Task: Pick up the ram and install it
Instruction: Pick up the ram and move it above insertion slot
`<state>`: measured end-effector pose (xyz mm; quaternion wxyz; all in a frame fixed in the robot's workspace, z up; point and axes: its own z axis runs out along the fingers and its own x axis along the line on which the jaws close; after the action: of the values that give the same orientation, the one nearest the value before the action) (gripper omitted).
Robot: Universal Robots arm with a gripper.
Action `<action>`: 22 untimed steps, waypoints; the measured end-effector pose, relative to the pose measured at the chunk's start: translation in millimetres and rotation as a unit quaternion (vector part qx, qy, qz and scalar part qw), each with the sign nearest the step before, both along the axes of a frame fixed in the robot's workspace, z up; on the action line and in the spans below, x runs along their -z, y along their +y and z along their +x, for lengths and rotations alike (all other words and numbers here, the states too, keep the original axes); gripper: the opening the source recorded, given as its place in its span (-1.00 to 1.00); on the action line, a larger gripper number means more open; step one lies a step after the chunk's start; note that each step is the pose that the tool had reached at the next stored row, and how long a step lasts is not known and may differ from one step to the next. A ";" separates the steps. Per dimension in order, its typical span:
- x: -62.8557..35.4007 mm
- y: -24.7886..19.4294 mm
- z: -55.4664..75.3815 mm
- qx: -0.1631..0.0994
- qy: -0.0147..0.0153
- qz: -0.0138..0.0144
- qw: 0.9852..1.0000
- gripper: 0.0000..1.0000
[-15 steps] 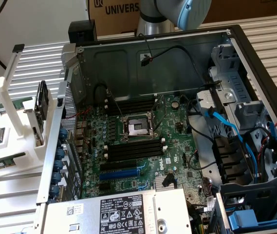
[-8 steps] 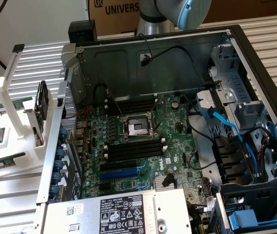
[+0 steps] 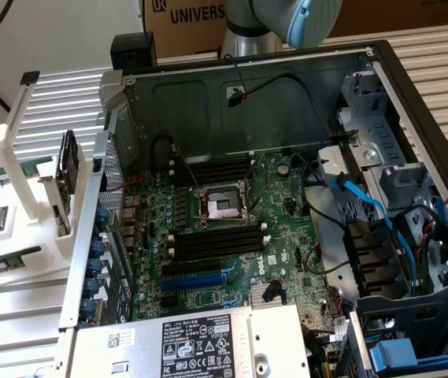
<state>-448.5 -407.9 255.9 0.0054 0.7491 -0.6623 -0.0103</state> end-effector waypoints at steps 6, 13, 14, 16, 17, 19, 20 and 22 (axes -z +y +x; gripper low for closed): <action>3.2 5.3 0.5 0.000 0.000 -0.007 1.000 -0.48; 8.9 8.4 -0.3 0.000 -0.011 -0.008 1.000 -0.48; 10.2 8.3 -0.4 0.000 -0.012 -0.009 1.000 -0.48; 13.3 8.4 -0.7 0.000 -0.014 -0.008 1.000 -0.48; 16.2 8.3 -1.0 0.000 -0.016 -0.008 1.000 -0.48; 22.6 8.4 -1.6 0.000 -0.020 -0.008 1.000 -0.48; 25.8 8.4 -2.0 0.000 -0.022 -0.009 1.000 -0.48; 28.6 8.4 -3.0 0.000 -0.025 -0.009 1.000 -0.48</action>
<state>-451.5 -399.5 227.3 -0.0047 0.7491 -0.6623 0.0140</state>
